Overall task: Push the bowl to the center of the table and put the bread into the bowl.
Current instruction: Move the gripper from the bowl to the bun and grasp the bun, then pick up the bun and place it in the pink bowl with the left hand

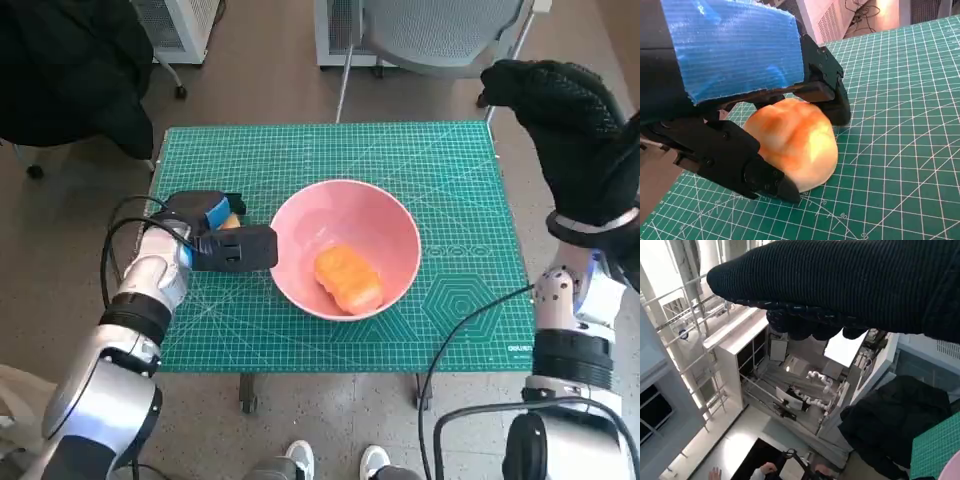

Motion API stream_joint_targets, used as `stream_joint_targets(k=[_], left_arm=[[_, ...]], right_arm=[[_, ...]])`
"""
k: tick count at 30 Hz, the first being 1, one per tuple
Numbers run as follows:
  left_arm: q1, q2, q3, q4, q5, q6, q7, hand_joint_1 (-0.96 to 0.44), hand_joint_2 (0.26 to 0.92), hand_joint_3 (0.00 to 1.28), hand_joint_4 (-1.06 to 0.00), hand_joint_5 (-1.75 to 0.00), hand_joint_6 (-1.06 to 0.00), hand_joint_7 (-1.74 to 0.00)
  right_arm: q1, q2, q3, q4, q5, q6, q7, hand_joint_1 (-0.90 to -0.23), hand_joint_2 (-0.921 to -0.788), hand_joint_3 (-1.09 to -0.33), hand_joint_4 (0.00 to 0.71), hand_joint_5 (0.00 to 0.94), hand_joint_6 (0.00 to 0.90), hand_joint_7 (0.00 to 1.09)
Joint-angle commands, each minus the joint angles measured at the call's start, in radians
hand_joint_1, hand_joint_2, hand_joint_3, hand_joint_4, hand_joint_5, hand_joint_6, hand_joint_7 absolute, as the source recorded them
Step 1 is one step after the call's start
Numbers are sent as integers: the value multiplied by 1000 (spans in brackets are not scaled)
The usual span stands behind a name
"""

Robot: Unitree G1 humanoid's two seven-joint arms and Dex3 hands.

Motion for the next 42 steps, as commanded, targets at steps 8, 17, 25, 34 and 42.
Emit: stream_joint_targets(k=[8, 17, 25, 34, 42], left_arm=[[-15, 54, 21, -95, -35, 53, -68, 1, 920, 123, -598, -1308, -598, -1154], [62, 134, 68, -369, -50, 91, -102, 1, 920, 123, -603, -1339, -601, -1110], [157, 219, 136, -652, -47, 110, -121, 1, 921, 111, -585, -1422, -670, -969], [239, 272, 208, -955, -22, 162, -177, 2, 920, 77, -633, -1385, -704, -918], [278, 273, 249, -1164, -4, 182, -224, 2, 915, 37, -729, -1183, -689, -1039]], right_arm=[[15, 1, 11, 8, -11, 15, -16, -729, -921, -748, 230, 0, 286, 2], [11, 7, 22, 8, -13, 17, -22, -723, -921, -748, 228, 0, 285, 2], [4, 9, 27, 14, -11, 24, -20, -723, -921, -748, 228, 0, 285, 2], [-8, 6, 28, 28, -6, 28, -11, -732, -921, -739, 234, 3, 289, 3], [-20, 8, 31, 39, -3, 28, -5, -746, -921, -737, 236, 3, 291, 4]])
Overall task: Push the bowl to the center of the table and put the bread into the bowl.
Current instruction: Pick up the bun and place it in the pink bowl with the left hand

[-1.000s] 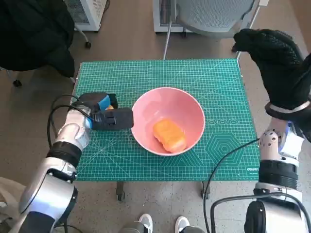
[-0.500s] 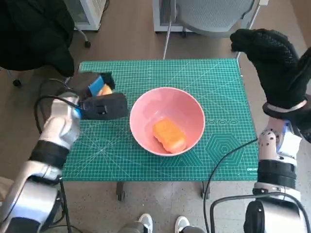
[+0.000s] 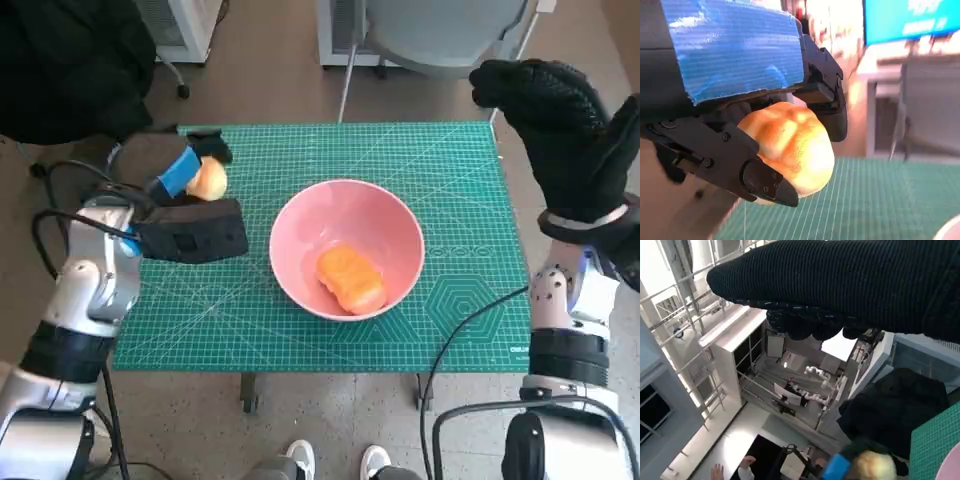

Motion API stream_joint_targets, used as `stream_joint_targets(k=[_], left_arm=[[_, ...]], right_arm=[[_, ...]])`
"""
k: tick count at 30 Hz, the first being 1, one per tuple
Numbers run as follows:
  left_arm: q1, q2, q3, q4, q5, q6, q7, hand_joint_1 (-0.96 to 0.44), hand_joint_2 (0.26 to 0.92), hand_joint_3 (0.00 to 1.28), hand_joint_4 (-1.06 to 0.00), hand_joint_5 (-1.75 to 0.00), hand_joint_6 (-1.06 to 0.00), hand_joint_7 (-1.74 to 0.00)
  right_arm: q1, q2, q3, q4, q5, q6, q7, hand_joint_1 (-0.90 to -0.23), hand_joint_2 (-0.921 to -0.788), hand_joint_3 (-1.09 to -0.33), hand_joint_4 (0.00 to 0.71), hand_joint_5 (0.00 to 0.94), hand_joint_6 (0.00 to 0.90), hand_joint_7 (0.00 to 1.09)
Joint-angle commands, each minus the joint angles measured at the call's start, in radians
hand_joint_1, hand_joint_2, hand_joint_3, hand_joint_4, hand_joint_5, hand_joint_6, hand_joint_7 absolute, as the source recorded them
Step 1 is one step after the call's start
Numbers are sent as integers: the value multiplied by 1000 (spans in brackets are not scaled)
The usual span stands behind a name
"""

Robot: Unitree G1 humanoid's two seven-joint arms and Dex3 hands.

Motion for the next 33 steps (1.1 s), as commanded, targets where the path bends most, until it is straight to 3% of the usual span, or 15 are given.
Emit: stream_joint_targets(k=[1, 12, 22, 27, 33], left_arm=[[20, 5, 18, -107, 16, -3, -19, 2, 916, 40, -723, -1175, -681, -1062], [-6, -59, -11, -164, 21, -113, 28, 2, 899, 4, -807, -996, -745, -1075], [-85, -177, -85, -47, 48, -206, 67, 3, 891, 15, -787, -1185, -802, -845], [-120, -215, -109, 10, 38, -258, 63, 2, 905, 15, -789, -1076, -715, -1055], [-150, -261, -130, 69, 33, -288, 50, 2, 918, 21, -770, -1068, -662, -1141]], right_arm=[[-8, 4, 2, 17, -2, 11, 11, -748, -921, -737, 237, 3, 292, 4], [-17, 8, 3, 20, 4, 18, 18, -771, -921, -714, 237, 1, 292, 3], [-17, 6, -1, 26, 4, 19, 25, -773, -921, -705, 240, 2, 295, 4], [-13, 1, -5, 22, 6, 17, 28, -766, -921, -706, 239, 1, 295, 4], [-4, -6, -13, 12, 10, 17, 33, -754, -921, -705, 240, 1, 296, 4]])
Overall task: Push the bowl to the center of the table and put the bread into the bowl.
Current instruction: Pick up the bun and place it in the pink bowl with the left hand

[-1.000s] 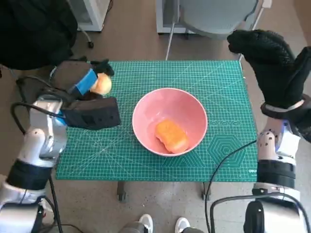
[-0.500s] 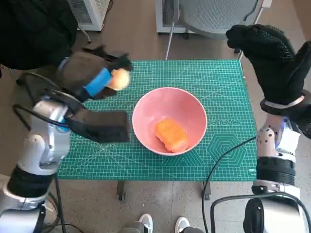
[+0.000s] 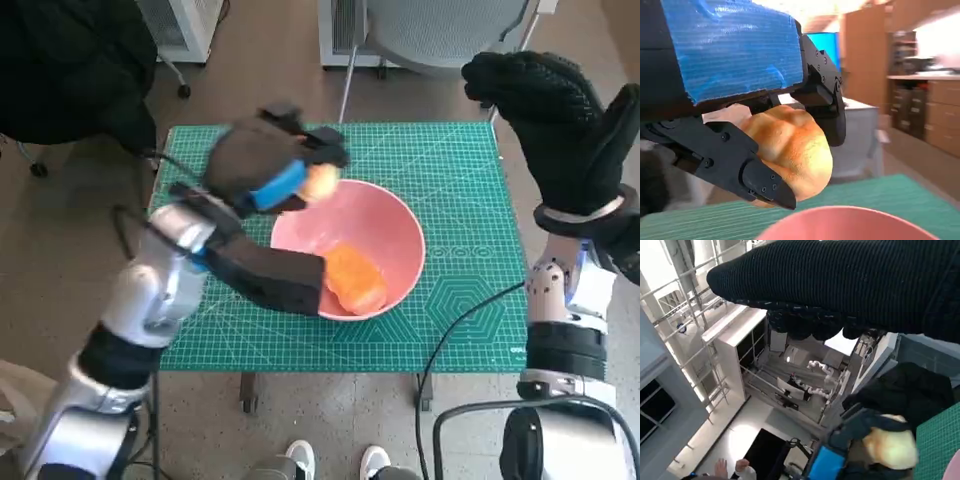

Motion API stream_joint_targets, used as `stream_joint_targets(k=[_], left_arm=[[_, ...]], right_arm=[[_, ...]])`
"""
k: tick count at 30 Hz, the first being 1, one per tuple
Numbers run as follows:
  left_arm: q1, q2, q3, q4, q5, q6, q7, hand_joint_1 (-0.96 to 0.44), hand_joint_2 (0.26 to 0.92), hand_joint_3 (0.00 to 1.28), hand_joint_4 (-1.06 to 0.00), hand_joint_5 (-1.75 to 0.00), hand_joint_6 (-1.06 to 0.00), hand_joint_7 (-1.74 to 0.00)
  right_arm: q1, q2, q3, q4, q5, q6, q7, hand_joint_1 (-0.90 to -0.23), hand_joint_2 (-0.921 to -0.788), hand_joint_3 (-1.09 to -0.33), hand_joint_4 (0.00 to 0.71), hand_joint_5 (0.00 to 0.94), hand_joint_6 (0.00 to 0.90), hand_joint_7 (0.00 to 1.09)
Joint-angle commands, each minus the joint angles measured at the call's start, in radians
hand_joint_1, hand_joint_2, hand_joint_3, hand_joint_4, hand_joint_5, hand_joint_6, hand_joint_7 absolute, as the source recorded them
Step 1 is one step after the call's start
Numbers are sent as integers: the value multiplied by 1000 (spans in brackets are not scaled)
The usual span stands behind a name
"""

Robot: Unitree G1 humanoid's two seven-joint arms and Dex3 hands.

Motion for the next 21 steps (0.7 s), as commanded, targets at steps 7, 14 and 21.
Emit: stream_joint_targets(k=[7, 14, 21], left_arm=[[-66, -49, -61, 114, 35, -45, -9, 1, 920, 32, -724, -1209, -687, -1027], [-80, -56, -91, 165, 99, -37, 0, 1, 920, 50, -662, -1213, -700, -1074], [-42, -119, -41, 169, -7, 48, -56, 1, 920, 63, -657, -1167, -668, -1159]], right_arm=[[29, -14, -17, -6, 6, 0, 13, -723, -921, -705, 241, 1, 297, 4], [37, -21, -23, -16, 4, -8, 8, -710, -921, -723, 242, 1, 296, 3], [42, -23, -28, -16, -2, -19, -7, -713, -921, -731, 242, 1, 296, 3]])
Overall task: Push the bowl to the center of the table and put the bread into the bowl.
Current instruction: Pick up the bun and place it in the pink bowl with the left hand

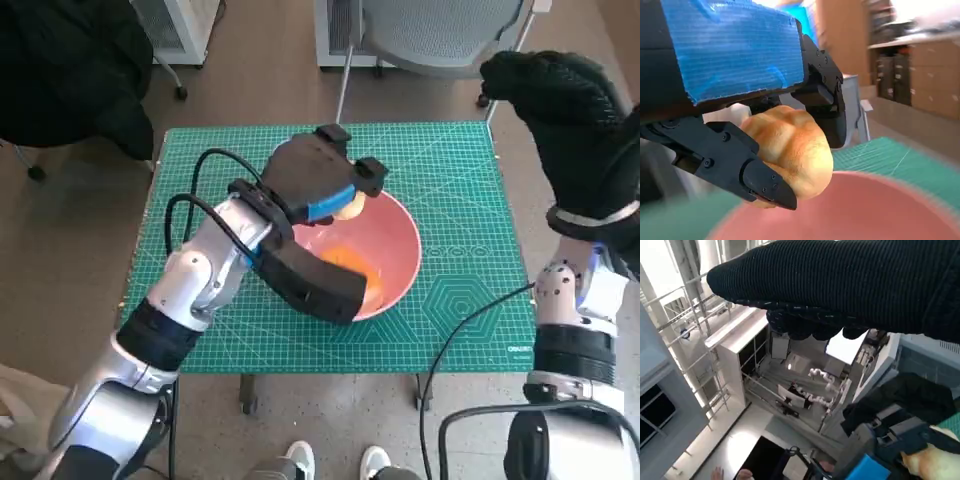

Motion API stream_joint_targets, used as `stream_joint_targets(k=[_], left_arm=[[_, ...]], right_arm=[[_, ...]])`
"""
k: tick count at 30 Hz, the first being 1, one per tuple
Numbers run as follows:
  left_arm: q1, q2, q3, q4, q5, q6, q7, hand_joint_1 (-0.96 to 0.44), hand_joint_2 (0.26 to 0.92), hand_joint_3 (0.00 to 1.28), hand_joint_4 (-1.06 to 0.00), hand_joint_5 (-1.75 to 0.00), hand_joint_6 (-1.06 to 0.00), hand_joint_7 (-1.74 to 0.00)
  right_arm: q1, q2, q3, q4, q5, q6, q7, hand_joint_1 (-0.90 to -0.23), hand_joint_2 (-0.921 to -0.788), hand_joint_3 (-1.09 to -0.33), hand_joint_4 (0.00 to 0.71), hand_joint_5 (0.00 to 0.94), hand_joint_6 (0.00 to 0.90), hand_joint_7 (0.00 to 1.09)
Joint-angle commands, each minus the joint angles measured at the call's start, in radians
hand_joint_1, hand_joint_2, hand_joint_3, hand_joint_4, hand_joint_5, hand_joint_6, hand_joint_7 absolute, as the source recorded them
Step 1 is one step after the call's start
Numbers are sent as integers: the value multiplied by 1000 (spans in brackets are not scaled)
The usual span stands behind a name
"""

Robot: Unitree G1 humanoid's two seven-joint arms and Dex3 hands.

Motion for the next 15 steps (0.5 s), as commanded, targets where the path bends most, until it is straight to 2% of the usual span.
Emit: stream_joint_targets(k=[1, 7, 12, 14, 15], left_arm=[[13, -21, 10, 7, -29, 33, -23, 1, 920, 63, -659, -1168, -664, -1160], [13, -26, 10, 48, -71, 17, -38, 1, 920, 65, -681, -1198, -641, -1133], [-4, -36, 14, 77, -114, 63, -127, 1, 921, 84, -684, -1178, -593, -1196], [-10, -35, 11, 79, -122, 88, -169, 1, 921, 185, -587, -1277, -461, -1324], [-11, -34, 11, 78, -126, 97, -183, -3, 903, 187, -521, -1148, -411, -1211]], right_arm=[[32, -4, -3, 1, -12, -6, -11, -713, -921, -732, 243, 1, 298, 4], [38, 3, 2, -4, -19, -14, -29, -714, -921, -734, 246, 2, 304, 6], [45, 4, 5, -14, -20, -13, -41, -714, -921, -734, 248, 2, 306, 7], [48, 4, 6, -17, -21, -12, -44, -714, -921, -734, 247, 2, 307, 7], [49, 3, 6, -18, -21, -12, -46, -714, -921, -734, 247, 2, 307, 7]])
